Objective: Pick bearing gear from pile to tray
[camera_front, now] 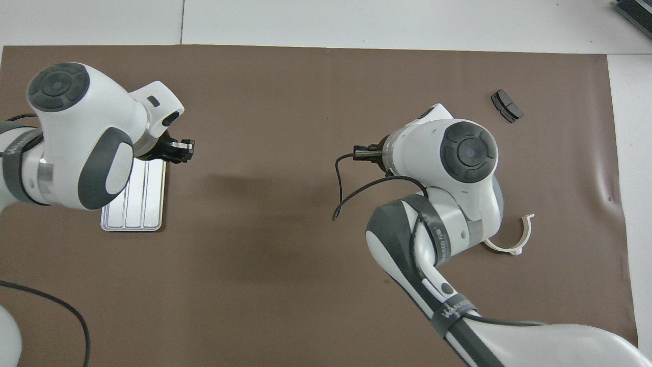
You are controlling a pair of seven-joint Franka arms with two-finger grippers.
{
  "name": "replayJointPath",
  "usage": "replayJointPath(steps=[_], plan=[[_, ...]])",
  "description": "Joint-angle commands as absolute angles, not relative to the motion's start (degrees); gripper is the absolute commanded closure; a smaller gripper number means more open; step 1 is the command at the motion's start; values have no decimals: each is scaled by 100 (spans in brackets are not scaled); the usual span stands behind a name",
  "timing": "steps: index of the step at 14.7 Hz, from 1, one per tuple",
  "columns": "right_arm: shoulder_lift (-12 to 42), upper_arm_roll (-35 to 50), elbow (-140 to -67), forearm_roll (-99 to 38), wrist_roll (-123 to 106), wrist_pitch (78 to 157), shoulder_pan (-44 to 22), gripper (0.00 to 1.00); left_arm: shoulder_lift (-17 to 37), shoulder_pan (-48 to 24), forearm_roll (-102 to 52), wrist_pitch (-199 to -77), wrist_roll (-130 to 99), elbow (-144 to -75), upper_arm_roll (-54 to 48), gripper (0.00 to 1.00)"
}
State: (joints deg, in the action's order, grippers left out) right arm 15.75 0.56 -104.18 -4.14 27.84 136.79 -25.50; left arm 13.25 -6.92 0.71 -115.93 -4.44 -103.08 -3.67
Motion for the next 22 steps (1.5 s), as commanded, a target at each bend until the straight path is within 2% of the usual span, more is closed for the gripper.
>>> replayJointPath(steps=[1, 5, 7, 8, 11, 12, 13, 15, 16, 17, 18, 19, 22], plan=[[2240, 62, -9791, -755, 3609, 14131, -2960, 100, 1055, -134, 123, -11619, 192, -10826, -439, 100], [3048, 53, -9686, -703, 4498, 14931, -3751, 100, 713, 263, 123, -12004, 255, -11696, -431, 100], [3216, 44, -9633, -624, 4746, 15020, -3832, 100, 589, 404, 123, -12601, 272, -12188, -431, 100], [3243, 53, -9650, -546, 4755, 15073, -3832, 95, 537, 448, 123, -12778, 342, -12364, -431, 100], [3305, 53, -9720, -527, 4746, 15126, -3841, 72, 440, 527, 123, -12929, 360, -12629, -431, 100], [3305, 44, -9721, -536, 4755, 15135, -3832, 30, 431, 580, 123, -12946, 369, -12717, -431, 100], [3305, 44, -9738, -527, 4755, 15135, -3841, 0, 396, 606, 123, -13042, 369, -12831, -431, 100], [3287, 0, -9738, -379, 4764, 15082, -3850, 0, 325, 641, 123, -13367, 360, -13147, -431, 100], [3218, -26, -9747, -334, 4755, 15030, -3806, 0, 308, 685, 123, -13394, 360, -13192, -431, 92], [2947, -105, -9808, -325, 4746, 14899, -3753, 0, 299, 686, 123, -13386, 360, -13192, -431, 61], [2701, -236, -9852, -325, 4711, 14654, -3666, 0, 299, 686, 123, -13394, 343, -13184, -431, 25], [2402, -307, -9879, -316, 4694, 14312, -3526, 0, 308, 686, 123, -13342, 360, -13131, -431, 0], [1830, -316, -9879, -308, 4169, 13467, -2762, 0, 334, 712, 123, -13123, 343, -12693, -431, 0]])
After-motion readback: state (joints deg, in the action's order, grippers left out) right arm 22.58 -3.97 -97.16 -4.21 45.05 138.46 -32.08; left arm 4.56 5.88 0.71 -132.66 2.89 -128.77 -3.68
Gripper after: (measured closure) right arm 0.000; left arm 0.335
